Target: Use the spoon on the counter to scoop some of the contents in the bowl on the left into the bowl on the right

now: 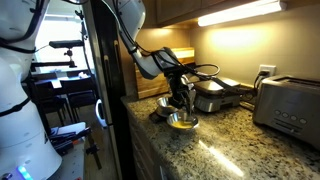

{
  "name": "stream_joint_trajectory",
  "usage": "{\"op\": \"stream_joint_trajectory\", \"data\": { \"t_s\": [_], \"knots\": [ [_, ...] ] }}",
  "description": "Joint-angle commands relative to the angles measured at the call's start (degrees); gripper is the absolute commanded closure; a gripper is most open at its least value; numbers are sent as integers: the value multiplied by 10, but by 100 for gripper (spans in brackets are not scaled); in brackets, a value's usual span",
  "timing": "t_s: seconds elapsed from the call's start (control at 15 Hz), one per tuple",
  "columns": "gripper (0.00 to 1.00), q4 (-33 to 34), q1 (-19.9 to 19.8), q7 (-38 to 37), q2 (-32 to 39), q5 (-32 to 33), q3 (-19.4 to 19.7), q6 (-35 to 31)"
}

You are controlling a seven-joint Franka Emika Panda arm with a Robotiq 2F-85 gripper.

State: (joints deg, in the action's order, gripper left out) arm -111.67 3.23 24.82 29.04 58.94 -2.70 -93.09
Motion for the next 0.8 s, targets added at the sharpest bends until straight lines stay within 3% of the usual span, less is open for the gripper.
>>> {"op": "stream_joint_trajectory", "data": {
  "t_s": [0.0, 0.73],
  "knots": [
    [96, 6, -8, -2, 12, 30, 1, 6],
    [96, 0, -4, 28, 34, 46, -18, -1]
  ]
}}
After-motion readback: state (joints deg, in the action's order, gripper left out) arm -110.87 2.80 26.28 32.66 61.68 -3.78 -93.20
